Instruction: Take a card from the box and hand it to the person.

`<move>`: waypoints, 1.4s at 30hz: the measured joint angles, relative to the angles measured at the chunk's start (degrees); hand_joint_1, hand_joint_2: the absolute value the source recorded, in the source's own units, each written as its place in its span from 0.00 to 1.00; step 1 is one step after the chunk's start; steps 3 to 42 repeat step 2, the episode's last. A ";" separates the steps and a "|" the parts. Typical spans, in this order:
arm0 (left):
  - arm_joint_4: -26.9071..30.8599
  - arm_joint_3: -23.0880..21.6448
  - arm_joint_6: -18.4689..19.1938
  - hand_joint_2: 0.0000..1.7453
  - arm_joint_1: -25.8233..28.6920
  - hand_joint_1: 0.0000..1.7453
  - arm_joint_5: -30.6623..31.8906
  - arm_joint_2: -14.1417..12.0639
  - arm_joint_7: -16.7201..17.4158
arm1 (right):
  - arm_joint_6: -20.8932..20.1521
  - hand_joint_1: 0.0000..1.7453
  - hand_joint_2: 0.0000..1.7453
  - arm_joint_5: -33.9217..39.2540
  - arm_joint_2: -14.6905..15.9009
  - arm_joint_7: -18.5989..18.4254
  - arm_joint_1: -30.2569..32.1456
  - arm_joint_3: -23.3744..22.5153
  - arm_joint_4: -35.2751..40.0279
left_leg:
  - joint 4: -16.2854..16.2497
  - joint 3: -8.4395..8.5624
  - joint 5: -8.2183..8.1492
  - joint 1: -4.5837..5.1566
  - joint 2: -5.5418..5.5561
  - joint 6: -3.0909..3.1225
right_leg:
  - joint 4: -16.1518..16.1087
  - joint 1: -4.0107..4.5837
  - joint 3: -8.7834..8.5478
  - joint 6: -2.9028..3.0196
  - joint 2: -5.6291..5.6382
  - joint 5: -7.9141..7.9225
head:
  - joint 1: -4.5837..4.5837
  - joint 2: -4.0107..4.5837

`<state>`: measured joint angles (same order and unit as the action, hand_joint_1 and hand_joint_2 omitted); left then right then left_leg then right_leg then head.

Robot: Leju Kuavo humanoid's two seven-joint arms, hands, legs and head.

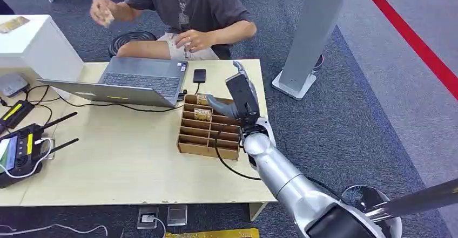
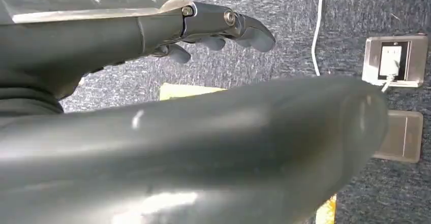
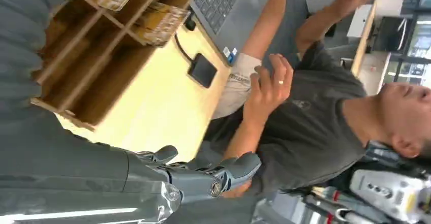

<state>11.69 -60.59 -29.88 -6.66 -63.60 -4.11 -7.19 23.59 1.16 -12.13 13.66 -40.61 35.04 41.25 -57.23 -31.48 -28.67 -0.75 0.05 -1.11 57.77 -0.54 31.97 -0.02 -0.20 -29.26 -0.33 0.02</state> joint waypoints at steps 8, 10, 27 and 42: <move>0.00 -0.02 0.15 0.00 0.00 0.00 0.15 -0.07 0.00 | 1.34 0.00 1.00 1.38 0.94 0.24 1.92 0.13 2.16 | 0.00 0.01 0.00 0.00 0.00 0.00 | -0.01 0.00 0.00 0.00 0.00 0.00 | 0.00 0.00; 0.00 -0.02 0.15 0.00 0.00 0.00 0.15 -0.07 0.00 | 1.34 0.00 1.00 1.38 0.94 0.24 1.92 0.13 2.16 | 0.00 0.01 0.00 0.00 0.00 0.00 | -0.01 0.00 0.00 0.00 0.00 0.00 | 0.00 0.00; 0.00 -0.02 0.15 0.00 0.00 0.00 0.15 -0.07 0.00 | 1.34 0.00 1.00 1.38 0.94 0.24 1.92 0.13 2.16 | 0.00 0.01 0.00 0.00 0.00 0.00 | -0.01 0.00 0.00 0.00 0.00 0.00 | 0.00 0.00; 0.00 -0.02 0.15 0.00 0.00 0.00 0.15 -0.07 0.00 | 1.34 0.00 1.00 1.38 0.94 0.24 1.92 0.13 2.16 | 0.00 0.01 0.00 0.00 0.00 0.00 | -0.01 0.00 0.00 0.00 0.00 0.00 | 0.00 0.00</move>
